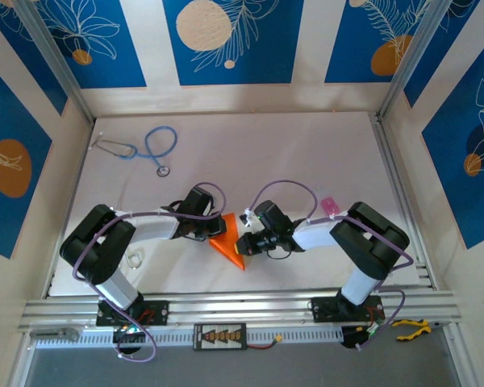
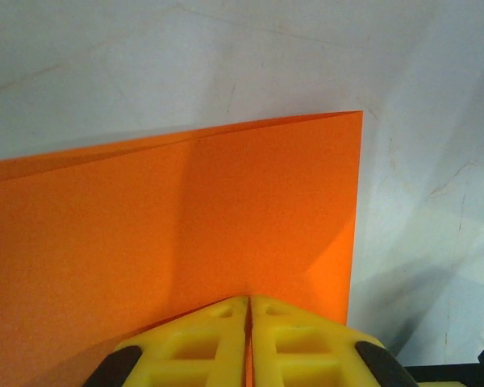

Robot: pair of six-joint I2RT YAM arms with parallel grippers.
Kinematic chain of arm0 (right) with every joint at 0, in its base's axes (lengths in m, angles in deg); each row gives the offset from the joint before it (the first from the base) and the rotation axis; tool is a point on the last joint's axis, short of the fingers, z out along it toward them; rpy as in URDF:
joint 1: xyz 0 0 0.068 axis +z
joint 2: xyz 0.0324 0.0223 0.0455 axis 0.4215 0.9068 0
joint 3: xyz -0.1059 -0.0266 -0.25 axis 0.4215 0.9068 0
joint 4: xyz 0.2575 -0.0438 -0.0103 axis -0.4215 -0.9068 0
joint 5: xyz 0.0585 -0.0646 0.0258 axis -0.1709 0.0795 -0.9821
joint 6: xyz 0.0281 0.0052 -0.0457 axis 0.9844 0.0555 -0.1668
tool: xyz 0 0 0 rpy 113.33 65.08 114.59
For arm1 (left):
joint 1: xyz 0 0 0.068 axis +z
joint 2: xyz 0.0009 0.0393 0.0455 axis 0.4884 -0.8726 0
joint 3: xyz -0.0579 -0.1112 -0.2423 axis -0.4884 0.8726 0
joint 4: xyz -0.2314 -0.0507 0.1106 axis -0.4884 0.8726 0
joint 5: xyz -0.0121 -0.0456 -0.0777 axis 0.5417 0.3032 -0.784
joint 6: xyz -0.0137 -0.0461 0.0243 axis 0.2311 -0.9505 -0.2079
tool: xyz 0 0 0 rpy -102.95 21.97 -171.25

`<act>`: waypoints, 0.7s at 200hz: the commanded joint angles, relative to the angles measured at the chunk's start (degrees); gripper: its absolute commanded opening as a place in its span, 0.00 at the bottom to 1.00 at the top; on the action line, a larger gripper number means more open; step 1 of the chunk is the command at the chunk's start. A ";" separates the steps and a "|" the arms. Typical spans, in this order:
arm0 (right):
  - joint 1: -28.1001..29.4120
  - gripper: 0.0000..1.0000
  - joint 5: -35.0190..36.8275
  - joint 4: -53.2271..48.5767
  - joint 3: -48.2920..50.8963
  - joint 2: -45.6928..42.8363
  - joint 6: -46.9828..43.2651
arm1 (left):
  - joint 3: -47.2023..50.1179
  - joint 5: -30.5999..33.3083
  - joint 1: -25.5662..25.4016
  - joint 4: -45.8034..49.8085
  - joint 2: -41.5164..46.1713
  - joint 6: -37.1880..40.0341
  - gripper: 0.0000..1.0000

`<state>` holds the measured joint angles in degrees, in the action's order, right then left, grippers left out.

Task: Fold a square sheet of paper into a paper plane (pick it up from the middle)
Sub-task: Third fold the triangle at the center of the table.

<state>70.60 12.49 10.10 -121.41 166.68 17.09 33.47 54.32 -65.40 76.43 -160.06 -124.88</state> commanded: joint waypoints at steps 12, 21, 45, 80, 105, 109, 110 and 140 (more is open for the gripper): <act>-0.23 0.02 -0.20 -2.06 -0.92 0.85 0.00 | -0.09 -0.03 0.68 0.81 -1.18 0.12 0.10; -0.24 0.02 -0.43 -2.10 -0.94 0.58 -0.09 | -0.29 -0.13 0.66 0.92 -1.27 0.31 0.10; -0.06 0.02 -1.29 -2.41 -1.59 0.09 -0.70 | -0.47 -0.23 0.68 0.92 -1.72 0.34 0.10; -0.06 0.02 -1.38 -3.46 -3.06 0.97 -1.36 | -0.47 -0.43 0.64 0.66 -1.97 0.30 0.10; -0.05 0.02 -1.28 -3.47 -3.30 1.91 -1.20 | -0.47 -0.45 0.65 0.75 -1.91 0.35 0.10; -0.05 0.02 -1.28 -3.55 -3.27 1.95 -1.16 | -0.47 -0.41 0.67 0.77 -1.91 0.41 0.10; -0.05 0.02 -1.28 -3.55 -3.33 2.00 -1.16 | -0.47 -0.41 0.66 0.80 -1.91 0.42 0.10; -0.02 0.02 -1.04 -4.14 -3.39 2.53 -1.04 | -0.38 -0.41 0.68 0.75 -2.00 0.42 0.10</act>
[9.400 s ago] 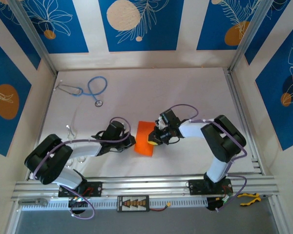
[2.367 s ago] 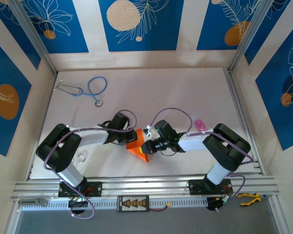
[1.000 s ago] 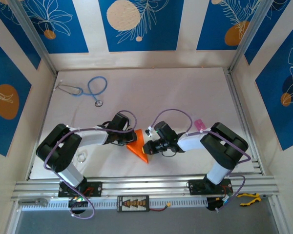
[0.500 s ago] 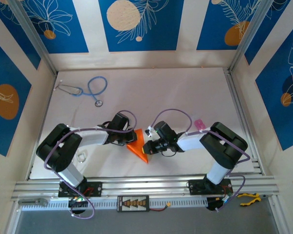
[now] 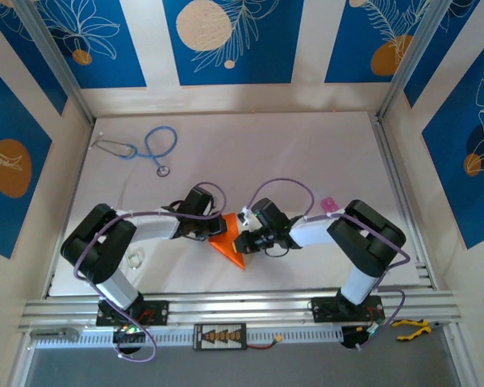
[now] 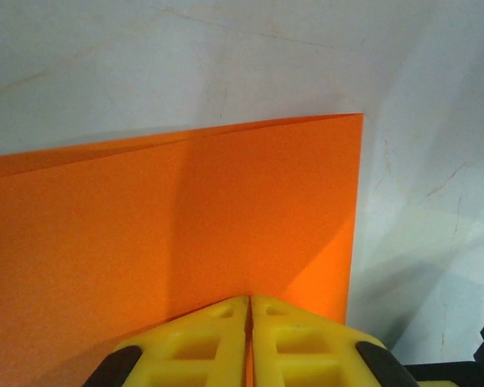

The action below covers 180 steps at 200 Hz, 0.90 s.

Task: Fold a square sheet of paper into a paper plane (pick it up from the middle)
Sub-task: Third fold the triangle at the center of the table.

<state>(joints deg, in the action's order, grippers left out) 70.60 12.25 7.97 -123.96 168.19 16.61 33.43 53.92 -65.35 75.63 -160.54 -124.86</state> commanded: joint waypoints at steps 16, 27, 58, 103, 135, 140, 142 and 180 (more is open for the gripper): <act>0.08 0.01 -0.82 -2.39 -0.83 1.16 -0.59 | -0.33 -0.01 0.65 1.55 -1.43 0.47 0.10; 0.03 0.01 -0.86 -2.38 -0.64 1.09 -0.49 | -0.33 -0.01 0.61 1.56 -1.43 0.50 0.10; 0.21 0.01 -0.95 -2.40 -0.63 1.25 -0.43 | -0.75 -0.18 0.64 1.73 -1.24 0.41 0.11; 0.30 0.01 -0.64 -2.58 -0.50 1.23 -0.03 | -4.23 -0.27 0.63 4.58 3.94 1.25 0.19; 0.47 0.01 -0.34 -2.59 -0.65 1.46 0.53 | -6.80 1.92 0.64 9.36 10.55 2.64 0.26; 0.52 0.02 -0.25 -2.58 -0.66 1.46 0.62 | -6.48 1.80 0.55 9.38 11.49 2.21 0.26; 0.55 0.01 -0.23 -2.58 -0.62 1.46 0.76 | -6.29 1.72 0.53 9.25 11.91 1.96 0.25; 0.65 0.01 0.45 -3.11 -1.15 1.59 1.33 | 4.51 -0.48 0.06 -0.29 20.33 -6.79 0.14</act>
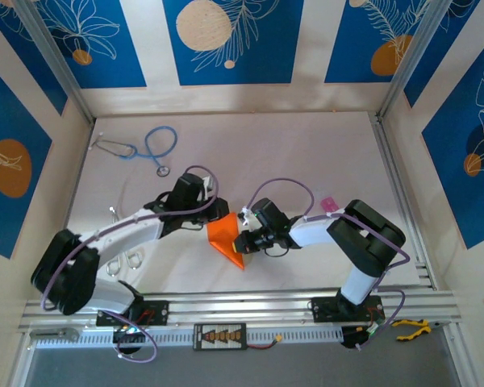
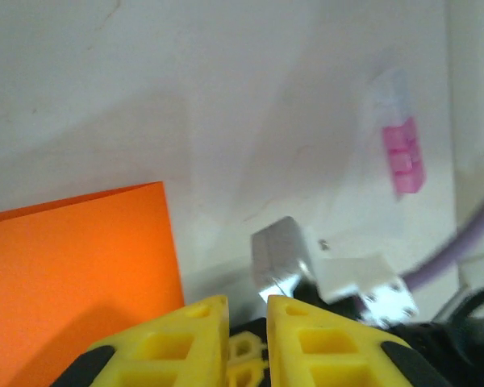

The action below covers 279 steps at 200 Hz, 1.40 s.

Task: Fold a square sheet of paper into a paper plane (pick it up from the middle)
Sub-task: Third fold the triangle at the center of the table.

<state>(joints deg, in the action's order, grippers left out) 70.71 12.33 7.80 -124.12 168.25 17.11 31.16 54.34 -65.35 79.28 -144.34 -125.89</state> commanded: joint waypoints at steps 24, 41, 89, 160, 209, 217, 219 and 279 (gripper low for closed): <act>0.56 0.01 0.81 -2.93 -1.11 1.69 1.28 | 13.38 0.45 -1.39 -8.15 10.51 -10.73 0.10; 0.63 0.01 0.89 -3.00 -1.18 1.93 1.53 | 15.96 2.29 -2.77 -7.98 14.23 -12.33 0.09; 0.90 0.01 1.34 -3.44 -1.64 2.46 1.87 | 19.12 4.36 -5.44 -10.78 16.12 -14.88 0.09; 0.99 0.01 1.59 -4.16 -2.02 2.76 1.78 | 17.63 4.48 -7.92 -16.54 8.88 -15.95 0.06; 0.98 0.01 1.38 -4.48 -2.36 3.11 1.45 | 15.95 4.32 -7.91 -17.42 5.63 -15.43 0.07; 0.98 0.01 1.48 -4.56 -2.37 3.12 1.45 | 15.86 4.32 -7.92 -17.71 5.00 -15.42 0.07; 0.98 0.01 1.50 -4.59 -2.43 3.12 1.45 | 15.83 4.28 -7.92 -17.80 4.84 -15.48 0.07; 0.98 0.01 1.51 -5.17 -2.59 3.24 1.28 | 15.54 3.71 -7.92 -20.05 1.78 -15.88 0.07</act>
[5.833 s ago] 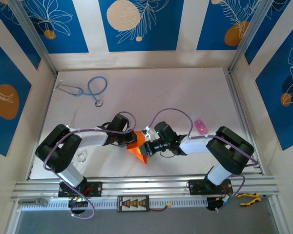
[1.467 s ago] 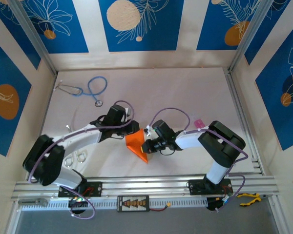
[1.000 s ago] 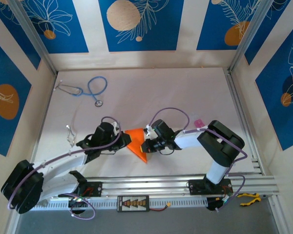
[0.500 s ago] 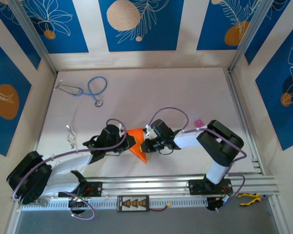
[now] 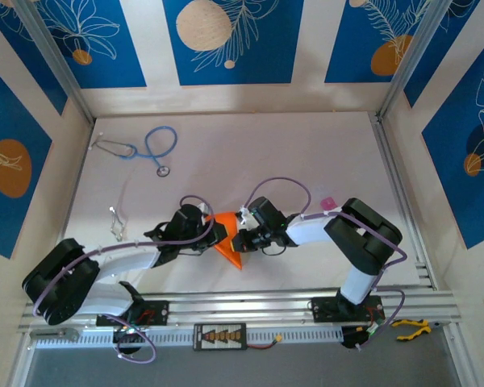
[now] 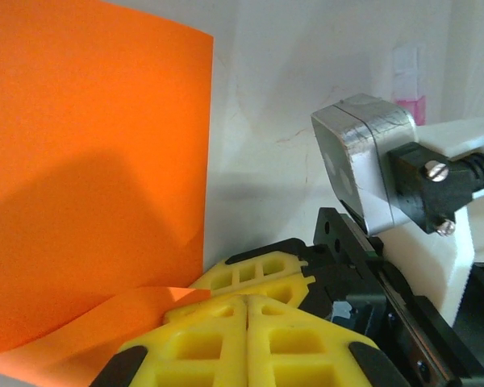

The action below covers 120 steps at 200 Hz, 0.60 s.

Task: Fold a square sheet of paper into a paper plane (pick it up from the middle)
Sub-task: Third fold the triangle at the center of the table.

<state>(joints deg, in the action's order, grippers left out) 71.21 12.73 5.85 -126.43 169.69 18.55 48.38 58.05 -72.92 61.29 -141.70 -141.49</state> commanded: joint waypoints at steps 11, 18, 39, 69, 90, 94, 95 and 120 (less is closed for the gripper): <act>0.48 0.01 1.11 -3.42 -0.33 1.77 -0.16 | -1.72 -0.10 -0.37 -2.45 -1.17 -0.42 0.07; 0.48 0.01 1.11 -3.55 -0.44 1.78 -0.26 | -1.80 -0.10 -0.35 -2.55 -1.20 -0.45 0.07; 0.48 0.01 1.04 -3.71 -0.54 1.85 -0.34 | -1.84 -0.02 -0.36 -2.49 -1.40 -0.34 0.07; 0.48 0.02 0.92 -3.84 -0.76 2.02 -0.34 | -2.17 -0.10 -0.36 -2.48 -1.69 -0.18 0.07; 0.52 0.01 0.84 -3.86 -0.75 1.96 -0.34 | -2.32 -0.08 -0.35 -2.29 -1.80 0.05 0.07; 0.48 0.02 0.79 -3.97 -0.76 1.99 -0.34 | -2.28 -0.10 -0.40 -2.25 -1.82 0.04 0.07; 0.48 0.02 0.82 -3.97 -0.75 1.96 -0.34 | -2.32 -0.10 -0.37 -2.27 -1.86 0.06 0.07; 0.63 0.01 0.96 -3.89 -0.58 1.78 -0.30 | -2.49 -0.20 -0.35 -2.38 -2.15 0.12 0.07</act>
<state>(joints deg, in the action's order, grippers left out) 71.32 12.73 5.44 -126.80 169.85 18.53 47.62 58.05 -72.92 60.06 -143.01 -141.47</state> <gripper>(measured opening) 0.057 0.074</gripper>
